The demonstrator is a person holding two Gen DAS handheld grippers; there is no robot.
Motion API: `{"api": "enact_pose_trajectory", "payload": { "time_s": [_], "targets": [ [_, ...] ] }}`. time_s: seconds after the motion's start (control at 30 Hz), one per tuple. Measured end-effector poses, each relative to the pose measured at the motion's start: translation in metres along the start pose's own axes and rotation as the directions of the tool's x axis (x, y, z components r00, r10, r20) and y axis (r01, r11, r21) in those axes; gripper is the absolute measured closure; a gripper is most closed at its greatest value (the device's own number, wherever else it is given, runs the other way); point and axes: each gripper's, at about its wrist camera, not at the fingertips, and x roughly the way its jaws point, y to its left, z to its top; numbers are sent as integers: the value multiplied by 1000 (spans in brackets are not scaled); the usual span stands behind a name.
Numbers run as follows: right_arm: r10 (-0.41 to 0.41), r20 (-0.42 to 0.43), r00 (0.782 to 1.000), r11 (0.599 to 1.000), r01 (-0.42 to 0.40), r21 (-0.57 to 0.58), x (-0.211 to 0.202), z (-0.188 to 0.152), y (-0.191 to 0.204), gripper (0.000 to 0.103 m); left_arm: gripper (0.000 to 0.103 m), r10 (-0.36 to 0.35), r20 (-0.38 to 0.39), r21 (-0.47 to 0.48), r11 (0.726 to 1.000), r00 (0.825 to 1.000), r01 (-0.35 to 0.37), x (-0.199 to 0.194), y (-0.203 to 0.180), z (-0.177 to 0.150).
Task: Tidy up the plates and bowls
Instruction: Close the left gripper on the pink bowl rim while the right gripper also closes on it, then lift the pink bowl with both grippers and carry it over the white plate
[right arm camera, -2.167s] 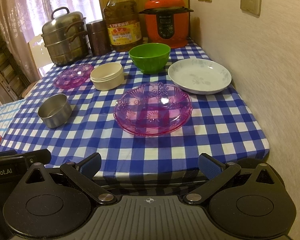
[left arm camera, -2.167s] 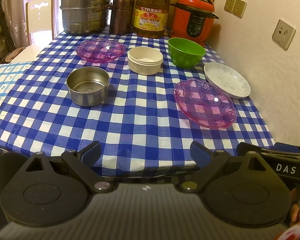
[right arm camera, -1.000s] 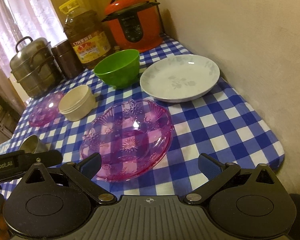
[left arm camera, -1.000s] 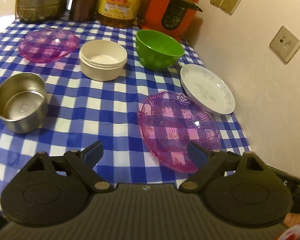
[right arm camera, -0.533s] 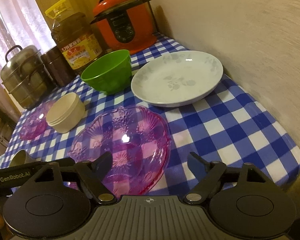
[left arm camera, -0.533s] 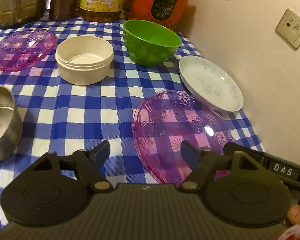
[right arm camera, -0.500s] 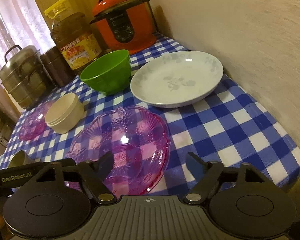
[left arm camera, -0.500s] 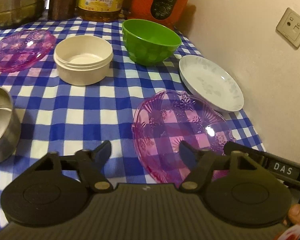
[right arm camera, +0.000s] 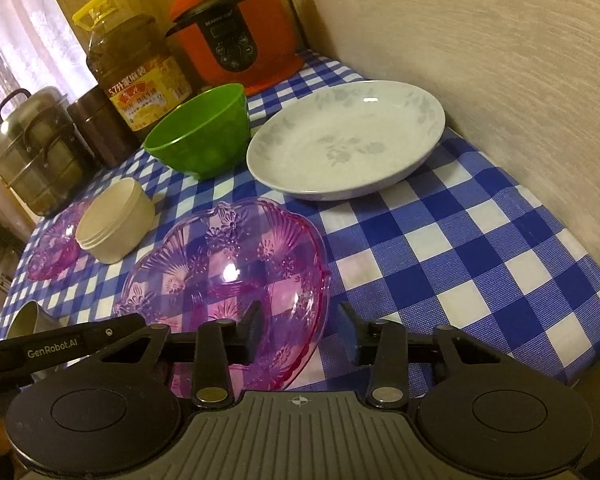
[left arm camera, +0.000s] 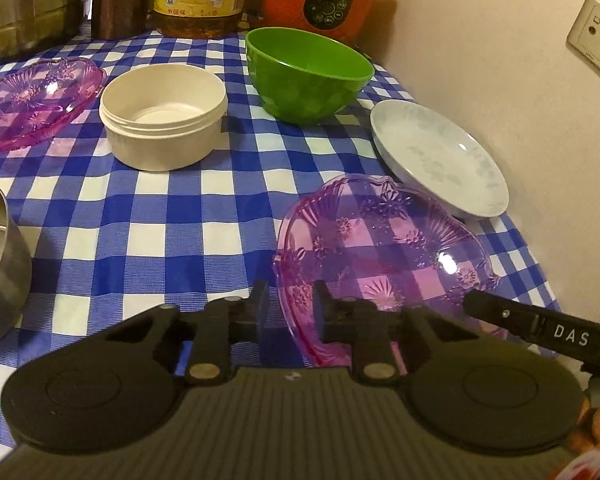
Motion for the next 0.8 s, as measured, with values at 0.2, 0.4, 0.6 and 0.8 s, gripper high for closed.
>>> {"api": "enact_pose_trajectory", "payload": {
  "time_s": [0.2, 0.4, 0.6, 0.8],
  "targets": [
    [-13, -7, 1000, 1000, 13, 1, 0, -1, 0, 81, 93, 8, 1, 11, 1000, 1000, -8, -2, -1, 0],
    [-27, -18, 999, 1000, 27, 16, 0, -1, -3, 92, 93, 16, 3, 23, 1000, 1000, -16, -4, -2, 1],
    [-32, 2, 999, 999, 32, 31, -11, 8, -1, 92, 93, 9, 19, 30, 1000, 1000, -10, -12, -9, 10],
    [-45, 44, 998, 999, 44, 29, -29, 29, 3, 91, 93, -31, 70, 37, 999, 997, 29, -26, -22, 36]
  ]
}}
